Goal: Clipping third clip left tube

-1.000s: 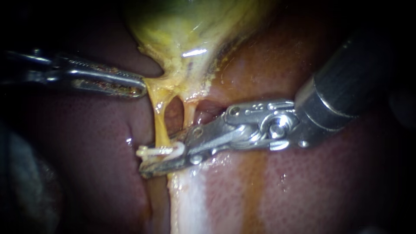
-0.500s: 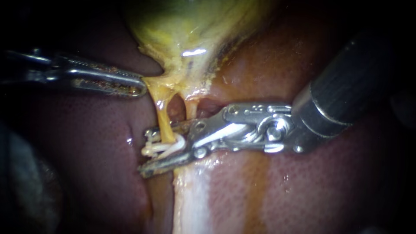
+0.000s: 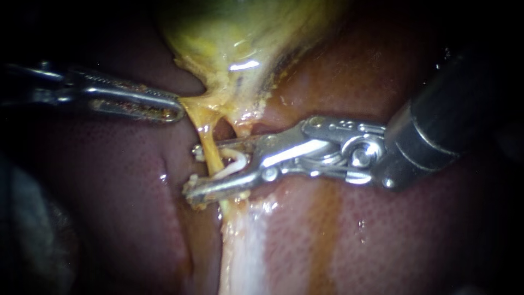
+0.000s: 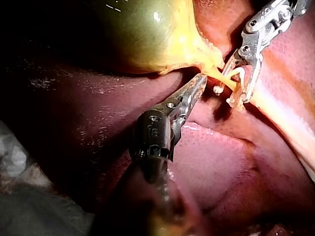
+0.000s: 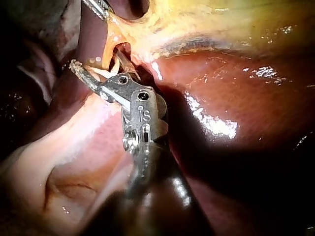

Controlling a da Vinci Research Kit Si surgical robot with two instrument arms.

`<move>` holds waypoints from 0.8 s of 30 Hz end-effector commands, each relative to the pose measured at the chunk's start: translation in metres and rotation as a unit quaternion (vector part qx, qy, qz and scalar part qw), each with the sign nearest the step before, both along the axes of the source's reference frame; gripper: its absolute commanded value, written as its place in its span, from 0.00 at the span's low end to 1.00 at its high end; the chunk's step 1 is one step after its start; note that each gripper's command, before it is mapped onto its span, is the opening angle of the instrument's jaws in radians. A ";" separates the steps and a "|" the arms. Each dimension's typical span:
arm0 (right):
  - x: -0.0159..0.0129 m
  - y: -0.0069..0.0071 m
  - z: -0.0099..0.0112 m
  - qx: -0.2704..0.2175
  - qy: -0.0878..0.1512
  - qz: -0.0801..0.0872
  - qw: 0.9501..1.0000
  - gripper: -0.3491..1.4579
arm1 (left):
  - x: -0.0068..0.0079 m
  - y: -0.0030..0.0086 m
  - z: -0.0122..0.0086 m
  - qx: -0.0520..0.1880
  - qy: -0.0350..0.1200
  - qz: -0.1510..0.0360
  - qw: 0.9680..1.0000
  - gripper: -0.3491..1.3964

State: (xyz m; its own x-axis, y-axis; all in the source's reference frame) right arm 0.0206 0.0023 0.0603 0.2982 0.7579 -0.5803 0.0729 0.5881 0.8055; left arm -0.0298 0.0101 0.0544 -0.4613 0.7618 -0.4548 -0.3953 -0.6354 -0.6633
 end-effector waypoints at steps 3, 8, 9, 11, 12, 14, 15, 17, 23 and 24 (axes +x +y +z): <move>0.0002 0.0000 0.0001 0.009 0.003 0.004 1.000 0.47 | 0.0000 0.0000 0.0000 0.000 0.000 0.000 1.000 0.00; 0.0011 0.0003 0.0003 0.031 0.014 0.017 0.999 0.47 | 0.0000 0.0000 0.0000 0.000 0.000 0.000 1.000 0.00; 0.0013 0.0003 0.0003 0.038 0.017 0.021 0.999 0.47 | 0.0000 0.0000 0.0000 0.000 0.000 0.000 1.000 0.00; 0.0016 0.0004 0.0003 0.044 0.025 0.026 0.998 0.47 | 0.0000 0.0000 0.0000 0.000 0.000 0.000 1.000 0.00; 0.0017 0.0005 0.0003 0.051 0.028 0.029 0.998 0.47 | 0.0000 0.0000 0.0000 0.000 0.000 0.000 1.000 0.00; 0.0018 0.0007 0.0001 0.053 0.032 0.032 0.998 0.47 | 0.0000 0.0000 0.0000 0.000 0.000 0.000 1.000 0.00; 0.0018 0.0009 -0.0001 0.055 0.033 0.033 0.997 0.47 | 0.0000 0.0000 0.0000 0.000 0.000 0.000 1.000 0.00; 0.0018 0.0013 -0.0004 0.057 0.037 0.036 0.997 0.47 | 0.0000 0.0000 0.0000 0.000 0.000 0.000 1.000 0.00; 0.0016 0.0024 -0.0018 0.066 0.048 0.045 0.996 0.47 | 0.0000 0.0001 0.0001 0.000 0.000 0.000 1.000 0.00; 0.0016 0.0025 -0.0021 0.068 0.051 0.046 0.995 0.47 | 0.0000 0.0001 0.0001 0.000 0.000 0.000 1.000 0.00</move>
